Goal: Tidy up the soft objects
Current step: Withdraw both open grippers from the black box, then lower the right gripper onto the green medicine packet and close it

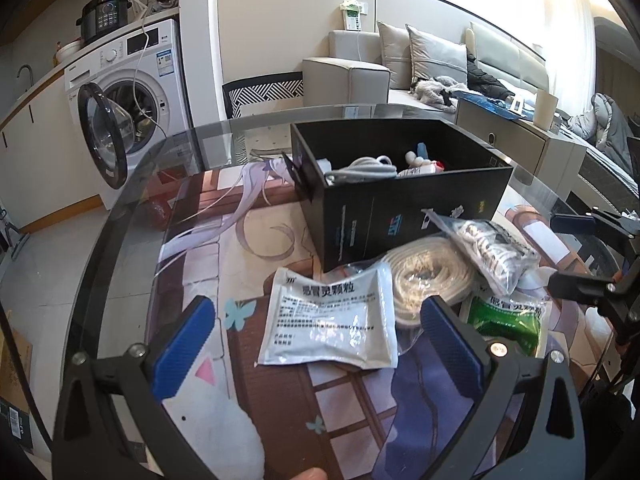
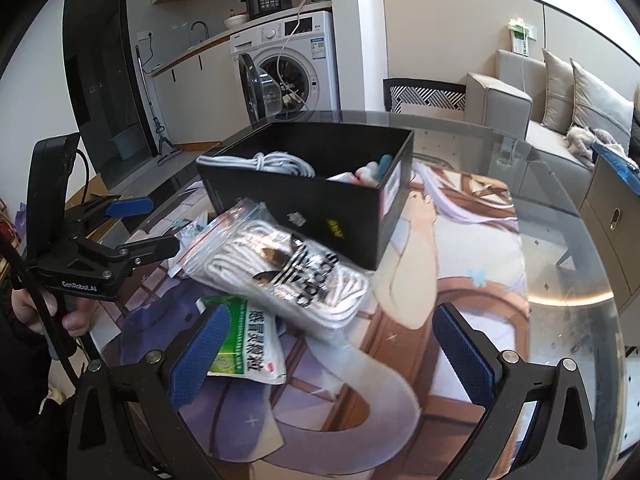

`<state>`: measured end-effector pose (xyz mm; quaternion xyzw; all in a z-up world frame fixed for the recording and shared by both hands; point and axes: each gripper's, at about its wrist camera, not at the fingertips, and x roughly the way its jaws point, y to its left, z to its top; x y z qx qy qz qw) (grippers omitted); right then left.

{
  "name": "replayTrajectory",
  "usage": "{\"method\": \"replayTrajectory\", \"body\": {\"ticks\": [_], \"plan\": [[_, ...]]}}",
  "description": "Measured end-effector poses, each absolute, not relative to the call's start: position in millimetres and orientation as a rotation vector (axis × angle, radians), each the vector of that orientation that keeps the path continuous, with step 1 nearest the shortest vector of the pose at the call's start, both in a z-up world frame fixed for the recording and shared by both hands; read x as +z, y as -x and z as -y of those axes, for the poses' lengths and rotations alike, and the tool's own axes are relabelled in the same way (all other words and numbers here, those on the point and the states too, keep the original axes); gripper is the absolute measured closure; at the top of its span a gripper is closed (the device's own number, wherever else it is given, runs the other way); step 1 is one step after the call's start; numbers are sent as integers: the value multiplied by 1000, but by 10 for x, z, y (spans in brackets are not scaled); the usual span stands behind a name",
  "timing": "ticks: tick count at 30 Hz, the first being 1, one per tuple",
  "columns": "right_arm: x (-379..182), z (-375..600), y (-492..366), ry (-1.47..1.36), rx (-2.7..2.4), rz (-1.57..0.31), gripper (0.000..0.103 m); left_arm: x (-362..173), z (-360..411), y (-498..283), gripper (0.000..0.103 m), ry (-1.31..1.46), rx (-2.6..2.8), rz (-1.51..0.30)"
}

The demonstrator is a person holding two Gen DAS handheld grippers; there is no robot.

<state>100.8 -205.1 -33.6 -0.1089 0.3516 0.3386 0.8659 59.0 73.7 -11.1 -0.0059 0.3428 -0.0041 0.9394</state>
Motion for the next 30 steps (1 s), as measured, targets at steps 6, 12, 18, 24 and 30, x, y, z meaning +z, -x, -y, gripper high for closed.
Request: {"method": "replayTrajectory", "body": {"ticks": [6, 12, 18, 24, 30], "plan": [[-437, 1934, -931, 237, 731, -763, 0, -128, -729, -561, 0, 20, -19, -704], [-495, 1805, -879, 245, 748, -794, 0, -150, -722, -551, 0, 18, -25, -710], [-536, 1719, -818, 266, 781, -807, 0, -155, -728, -555, 0, 23, -24, -709], [-549, 1728, -755, 277, 807, -825, 1, -165, -727, -551, 0, 21, -25, -711], [-618, 1781, -679, 299, 828, -859, 6, -171, -724, -552, 0, 20, -26, -714]]}}
